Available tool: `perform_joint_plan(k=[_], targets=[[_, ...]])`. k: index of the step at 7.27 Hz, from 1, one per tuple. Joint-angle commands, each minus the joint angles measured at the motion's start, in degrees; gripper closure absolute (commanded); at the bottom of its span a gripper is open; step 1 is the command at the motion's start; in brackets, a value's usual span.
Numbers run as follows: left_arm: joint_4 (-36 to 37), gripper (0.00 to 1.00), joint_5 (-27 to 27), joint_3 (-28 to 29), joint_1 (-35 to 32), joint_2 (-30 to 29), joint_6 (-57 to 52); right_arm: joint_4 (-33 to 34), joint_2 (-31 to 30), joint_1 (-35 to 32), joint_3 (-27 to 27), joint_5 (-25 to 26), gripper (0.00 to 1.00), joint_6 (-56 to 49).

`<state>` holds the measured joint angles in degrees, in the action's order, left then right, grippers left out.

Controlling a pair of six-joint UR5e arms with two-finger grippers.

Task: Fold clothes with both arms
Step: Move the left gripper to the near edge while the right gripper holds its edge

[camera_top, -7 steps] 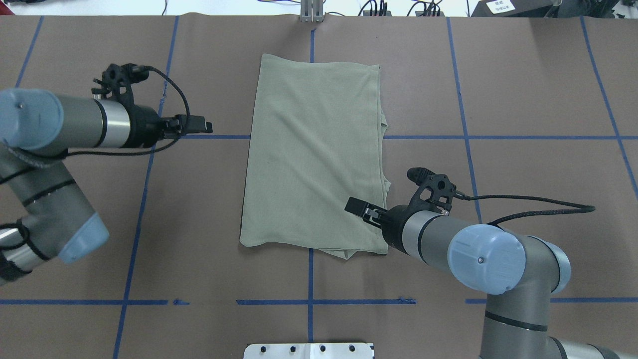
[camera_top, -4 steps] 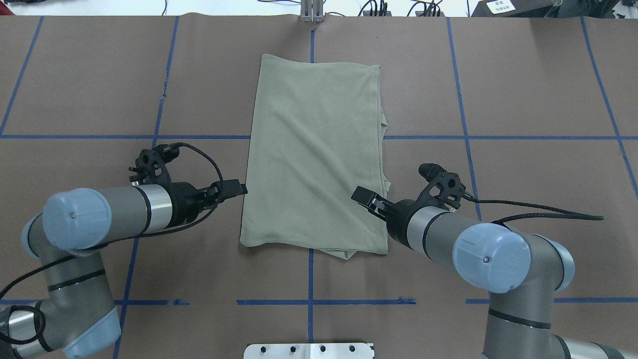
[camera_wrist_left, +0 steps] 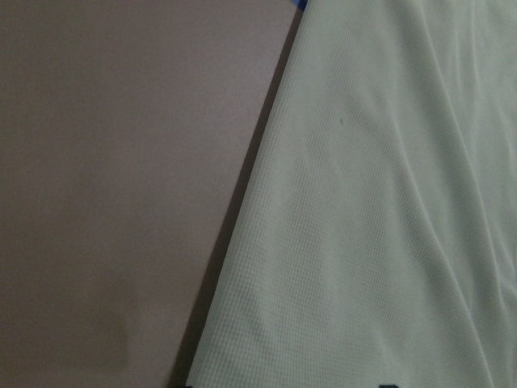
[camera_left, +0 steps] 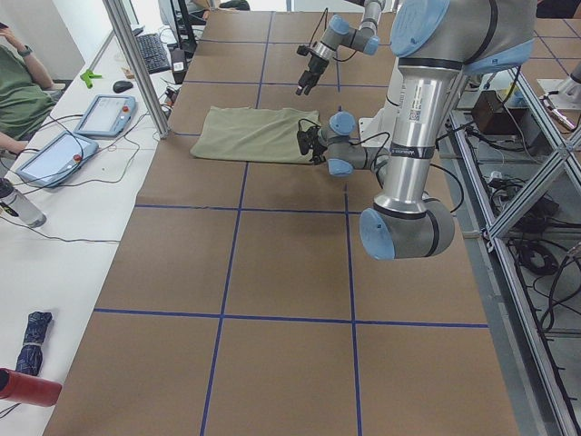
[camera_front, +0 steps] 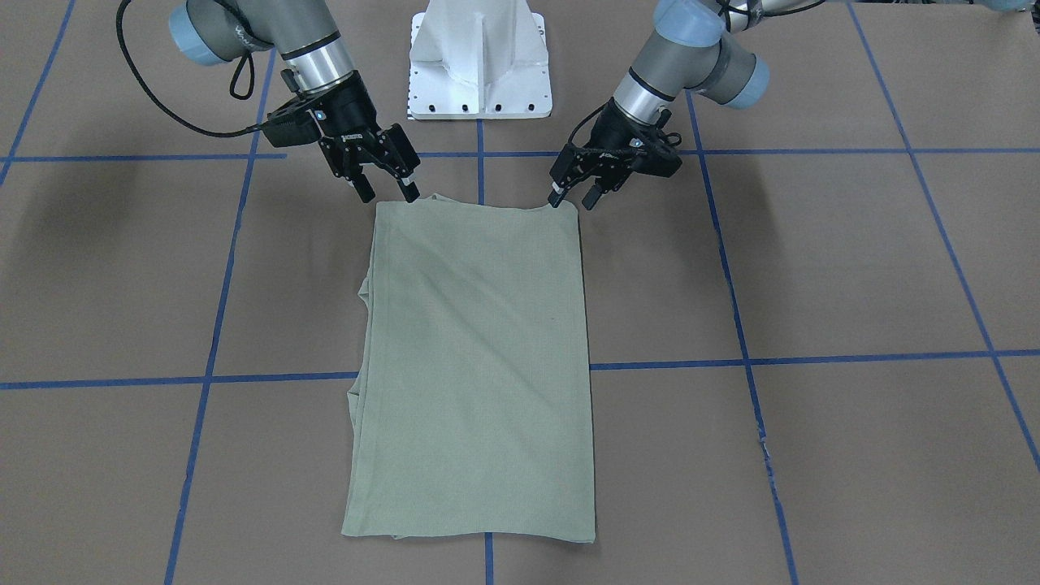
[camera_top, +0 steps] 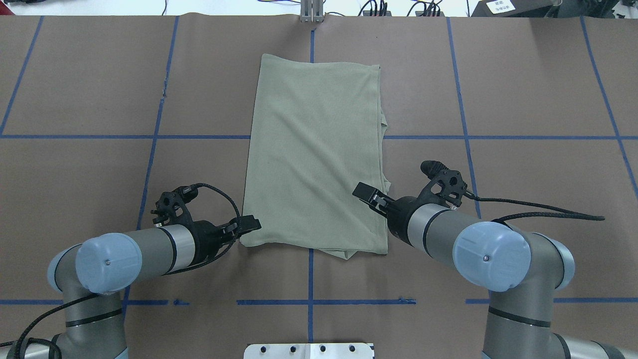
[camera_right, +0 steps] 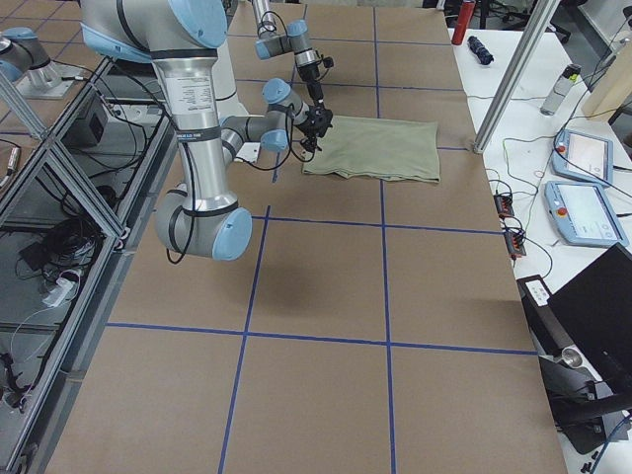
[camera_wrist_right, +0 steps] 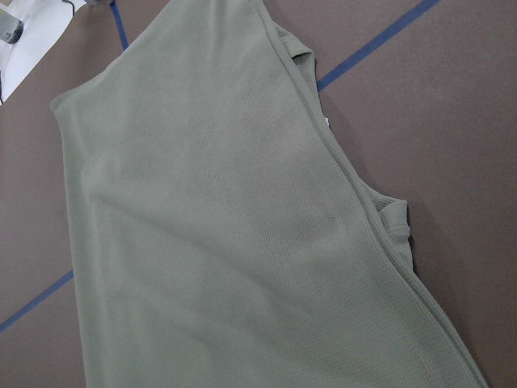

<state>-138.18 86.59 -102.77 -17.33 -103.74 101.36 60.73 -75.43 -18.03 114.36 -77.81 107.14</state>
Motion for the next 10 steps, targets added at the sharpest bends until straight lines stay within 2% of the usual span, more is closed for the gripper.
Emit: perform_joint_plan(k=[1, 7, 8, 9, 10], targets=[[0.0, 0.18, 0.0, 1.4, 0.4, -0.2, 0.0, 0.0, 0.0, 0.0, -0.1, 0.5, 0.0, 0.0], [0.0, 0.19, -0.1, 4.2, 1.1, -3.2, 0.0, 0.0, 0.0, 0.1, -0.1, 0.5, 0.0, 0.0], [0.0, 0.34, -0.2, 4.2, 1.0, -3.2, 0.1, 0.0, 0.0, 0.1, -0.2, 0.4, 0.0, 0.0], [-0.1, 0.59, -0.3, 4.2, 0.9, -3.2, 0.1, 0.0, 0.0, 0.1, -0.2, 0.5, 0.0, 0.0], [-0.1, 1.0, -0.3, 3.9, 0.8, -3.1, -0.6, 0.0, 0.0, 0.2, -0.4, 0.5, 0.0, 0.0]])
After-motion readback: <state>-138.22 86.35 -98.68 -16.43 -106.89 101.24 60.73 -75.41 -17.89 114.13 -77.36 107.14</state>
